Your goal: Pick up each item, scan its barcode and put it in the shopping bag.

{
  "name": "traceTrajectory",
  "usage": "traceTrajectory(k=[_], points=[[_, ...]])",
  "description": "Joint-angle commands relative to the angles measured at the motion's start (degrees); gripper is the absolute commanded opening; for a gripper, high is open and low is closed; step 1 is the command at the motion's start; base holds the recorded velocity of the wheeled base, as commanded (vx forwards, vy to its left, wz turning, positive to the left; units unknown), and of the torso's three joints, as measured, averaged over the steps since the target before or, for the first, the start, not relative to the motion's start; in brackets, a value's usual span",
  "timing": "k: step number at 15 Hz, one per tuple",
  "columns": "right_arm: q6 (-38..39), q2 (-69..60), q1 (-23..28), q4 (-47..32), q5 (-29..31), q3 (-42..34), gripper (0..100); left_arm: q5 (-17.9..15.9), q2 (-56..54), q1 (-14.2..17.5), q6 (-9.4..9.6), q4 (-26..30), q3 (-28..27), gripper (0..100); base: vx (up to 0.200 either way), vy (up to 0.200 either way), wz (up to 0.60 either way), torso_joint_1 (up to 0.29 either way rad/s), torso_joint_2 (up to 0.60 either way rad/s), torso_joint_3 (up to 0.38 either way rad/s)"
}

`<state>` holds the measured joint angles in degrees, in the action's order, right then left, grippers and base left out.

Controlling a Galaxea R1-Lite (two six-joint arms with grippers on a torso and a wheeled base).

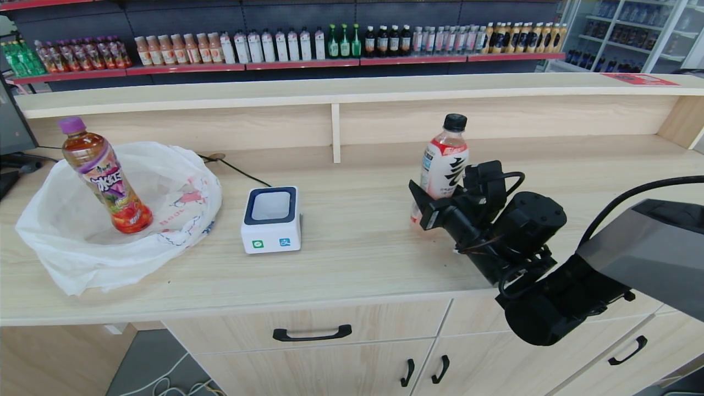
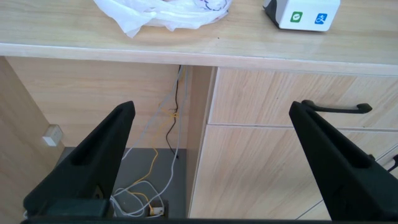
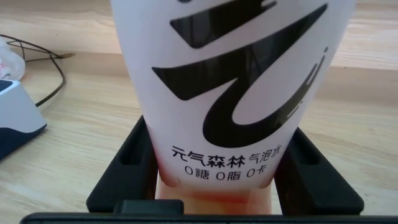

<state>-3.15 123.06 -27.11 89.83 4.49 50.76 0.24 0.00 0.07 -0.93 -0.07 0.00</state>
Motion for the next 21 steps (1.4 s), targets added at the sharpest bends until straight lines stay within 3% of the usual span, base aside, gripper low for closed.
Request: traceTrajectory(k=[1, 6, 15, 21], points=[[-0.11, -2.48, -0.75, 0.17, 0.00, -0.22, 0, 0.02, 0.00, 0.10, -0.04, -0.01, 0.00, 100, 0.000, 0.000, 0.00, 0.000, 0.00, 0.000], [-0.28, -6.35, -1.36, 0.17, 0.79, -2.51, 0, 0.02, 0.00, 0.01, -0.04, -0.01, 0.00, 100, 0.000, 0.000, 0.00, 0.000, 0.00, 0.000], [-1.69, -23.66, -4.62, 0.17, 0.44, -19.74, 0, 0.02, 0.00, 0.01, -0.04, -0.01, 0.00, 100, 0.000, 0.000, 0.00, 0.000, 0.00, 0.000], [-0.46, -28.49, -6.37, 0.17, 0.61, -25.54, 0, 0.02, 0.00, 0.10, -0.04, -0.01, 0.00, 100, 0.000, 0.000, 0.00, 0.000, 0.00, 0.000]])
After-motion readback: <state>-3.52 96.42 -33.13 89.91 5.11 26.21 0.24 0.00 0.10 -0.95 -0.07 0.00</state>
